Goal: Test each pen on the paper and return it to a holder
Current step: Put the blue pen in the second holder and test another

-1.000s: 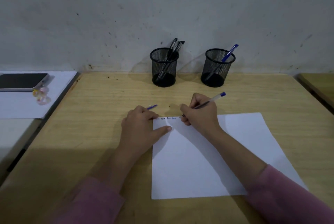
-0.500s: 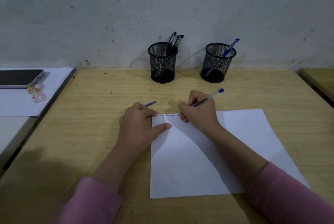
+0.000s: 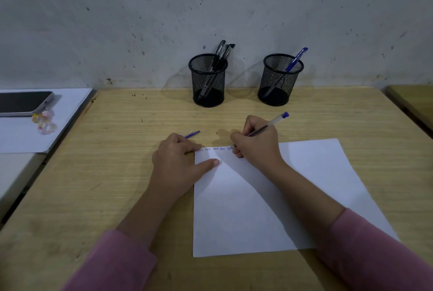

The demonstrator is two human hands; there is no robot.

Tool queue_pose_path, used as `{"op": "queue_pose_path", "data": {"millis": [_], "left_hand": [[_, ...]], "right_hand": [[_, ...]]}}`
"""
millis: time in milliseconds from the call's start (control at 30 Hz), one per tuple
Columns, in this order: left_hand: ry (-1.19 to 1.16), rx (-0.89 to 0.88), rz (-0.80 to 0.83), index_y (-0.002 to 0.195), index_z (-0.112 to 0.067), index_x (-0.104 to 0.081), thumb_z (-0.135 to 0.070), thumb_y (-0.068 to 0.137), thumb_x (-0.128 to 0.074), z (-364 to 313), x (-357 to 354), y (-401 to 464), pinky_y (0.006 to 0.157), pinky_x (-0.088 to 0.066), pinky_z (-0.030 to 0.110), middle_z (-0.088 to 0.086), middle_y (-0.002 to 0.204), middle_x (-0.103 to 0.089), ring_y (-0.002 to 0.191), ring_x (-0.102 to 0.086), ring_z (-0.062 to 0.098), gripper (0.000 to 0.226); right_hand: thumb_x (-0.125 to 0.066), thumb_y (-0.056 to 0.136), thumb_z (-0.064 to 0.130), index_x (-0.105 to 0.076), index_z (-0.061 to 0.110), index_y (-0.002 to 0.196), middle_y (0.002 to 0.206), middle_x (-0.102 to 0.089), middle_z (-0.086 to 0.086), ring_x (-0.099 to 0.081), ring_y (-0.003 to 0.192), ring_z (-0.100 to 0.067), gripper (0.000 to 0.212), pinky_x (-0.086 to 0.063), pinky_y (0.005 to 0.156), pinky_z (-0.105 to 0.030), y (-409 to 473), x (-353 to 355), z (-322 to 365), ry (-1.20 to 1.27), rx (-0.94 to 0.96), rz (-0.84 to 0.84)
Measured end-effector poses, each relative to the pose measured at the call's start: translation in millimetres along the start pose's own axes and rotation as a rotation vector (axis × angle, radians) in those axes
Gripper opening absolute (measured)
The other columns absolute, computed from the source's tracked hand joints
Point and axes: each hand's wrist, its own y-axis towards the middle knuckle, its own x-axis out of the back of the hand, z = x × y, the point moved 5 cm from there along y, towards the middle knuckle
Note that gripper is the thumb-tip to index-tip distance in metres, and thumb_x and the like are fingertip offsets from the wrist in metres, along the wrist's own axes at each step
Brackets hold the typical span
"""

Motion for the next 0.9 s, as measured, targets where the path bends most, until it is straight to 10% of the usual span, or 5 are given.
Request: {"op": "queue_pose_path", "data": {"millis": [900], "left_hand": [[-0.015,-0.021,-0.003,0.085,-0.025,-0.073,-0.060,0.054,-0.075,-2,1,2,0.083,-0.049,0.041,-0.017,0.084,-0.051,0.088,-0.056,0.010,0.047]], "right_hand": [[-0.063,0.077,-0.004,-0.037,0.011,0.057,0.049,-0.047,-0.013,-0.055,0.036,-0.017,0.036,-0.046,0.038,-0.024,1,16,1,0.180,-0.090,-0.155]]}}
